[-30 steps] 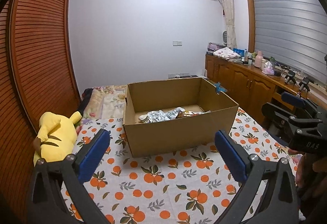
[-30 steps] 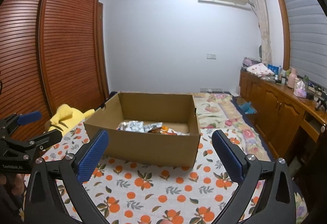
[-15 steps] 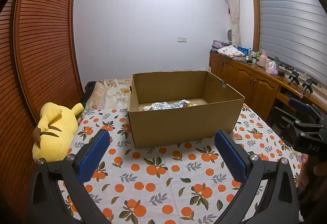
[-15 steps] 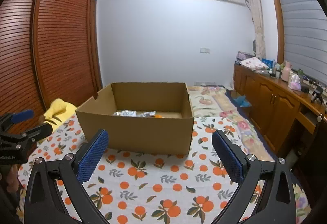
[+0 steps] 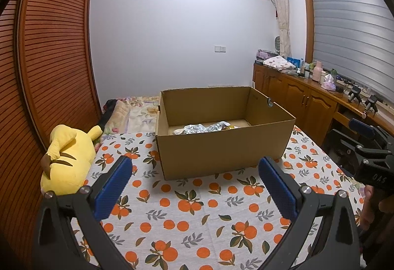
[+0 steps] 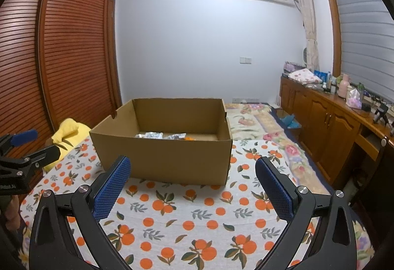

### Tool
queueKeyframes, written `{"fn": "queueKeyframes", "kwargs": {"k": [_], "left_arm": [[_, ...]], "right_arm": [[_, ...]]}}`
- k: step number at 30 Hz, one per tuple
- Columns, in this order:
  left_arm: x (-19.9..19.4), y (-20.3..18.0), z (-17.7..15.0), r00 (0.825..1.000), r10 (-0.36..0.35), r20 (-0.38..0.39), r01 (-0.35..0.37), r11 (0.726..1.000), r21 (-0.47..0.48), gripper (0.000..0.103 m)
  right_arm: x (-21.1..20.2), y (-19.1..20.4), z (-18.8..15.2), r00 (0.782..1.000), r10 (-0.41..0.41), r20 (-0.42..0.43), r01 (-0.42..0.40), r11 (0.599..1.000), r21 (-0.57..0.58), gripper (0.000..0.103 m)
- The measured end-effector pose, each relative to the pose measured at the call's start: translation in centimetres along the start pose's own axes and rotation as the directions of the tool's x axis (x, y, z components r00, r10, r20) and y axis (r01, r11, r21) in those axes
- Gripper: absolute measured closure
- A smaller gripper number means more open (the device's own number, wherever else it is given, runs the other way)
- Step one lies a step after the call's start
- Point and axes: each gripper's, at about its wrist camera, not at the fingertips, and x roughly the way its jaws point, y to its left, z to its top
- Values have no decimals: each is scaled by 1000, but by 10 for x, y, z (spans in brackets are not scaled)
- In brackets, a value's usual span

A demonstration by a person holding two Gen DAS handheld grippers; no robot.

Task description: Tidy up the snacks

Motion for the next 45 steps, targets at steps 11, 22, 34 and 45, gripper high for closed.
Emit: {"fn": "queueKeyframes", "kwargs": {"k": [11,22,34,45], "left_arm": [[2,2,-1,1000,5,-7,-5,1000,0,0],[4,2,-4,1000,17,-13,-17,1000,0,0],[9,5,-8,999,31,-18,-31,1000,-1,0],[8,5,-8,999,34,-12,-34,999,3,0]], "right_arm": [[-2,0,1,1000,-4,6,4,1000,2,0],[-2,1,2,1000,-4,7,4,1000,4,0],[-2,2,2,1000,-7,7,7,1000,2,0],[-3,2,1,1000,-3,6,3,1000,8,0]]}}
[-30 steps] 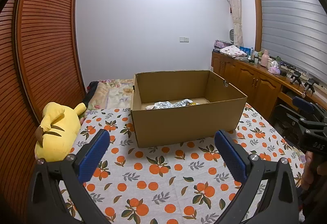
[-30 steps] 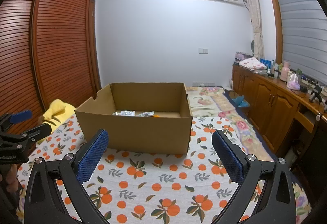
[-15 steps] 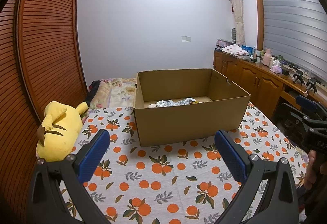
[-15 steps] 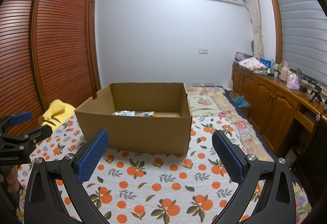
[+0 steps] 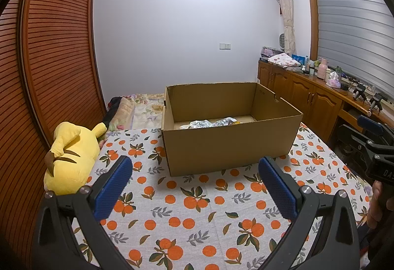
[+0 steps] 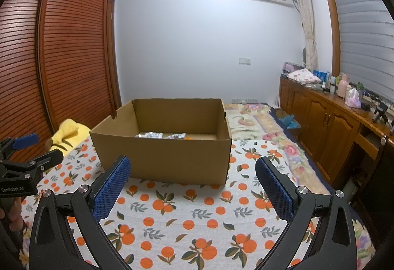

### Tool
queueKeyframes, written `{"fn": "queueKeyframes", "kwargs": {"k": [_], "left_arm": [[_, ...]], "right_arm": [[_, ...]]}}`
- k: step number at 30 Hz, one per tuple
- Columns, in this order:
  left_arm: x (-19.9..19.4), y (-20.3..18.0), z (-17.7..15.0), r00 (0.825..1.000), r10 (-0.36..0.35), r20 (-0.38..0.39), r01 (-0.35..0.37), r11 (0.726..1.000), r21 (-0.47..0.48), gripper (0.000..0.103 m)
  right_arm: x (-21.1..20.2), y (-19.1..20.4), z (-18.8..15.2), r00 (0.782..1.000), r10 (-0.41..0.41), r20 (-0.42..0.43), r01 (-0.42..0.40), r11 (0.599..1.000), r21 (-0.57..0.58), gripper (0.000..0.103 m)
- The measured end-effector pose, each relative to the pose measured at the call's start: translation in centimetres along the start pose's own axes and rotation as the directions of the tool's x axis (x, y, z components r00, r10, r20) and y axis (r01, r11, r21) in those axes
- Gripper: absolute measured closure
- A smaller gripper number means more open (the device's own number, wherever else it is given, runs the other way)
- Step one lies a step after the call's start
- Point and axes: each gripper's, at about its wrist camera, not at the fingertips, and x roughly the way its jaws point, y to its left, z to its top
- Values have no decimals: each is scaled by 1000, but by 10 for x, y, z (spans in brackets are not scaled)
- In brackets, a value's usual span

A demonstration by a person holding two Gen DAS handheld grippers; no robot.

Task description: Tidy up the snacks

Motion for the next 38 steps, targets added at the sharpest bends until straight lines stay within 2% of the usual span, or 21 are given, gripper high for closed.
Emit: {"fn": "queueKeyframes", "kwargs": {"k": [38], "left_arm": [[-1,-2,-1,1000,-2,-1,2,1000,1,0]], "right_arm": [[0,-2,-5,1000,2,-4,-2,1000,6,0]]}}
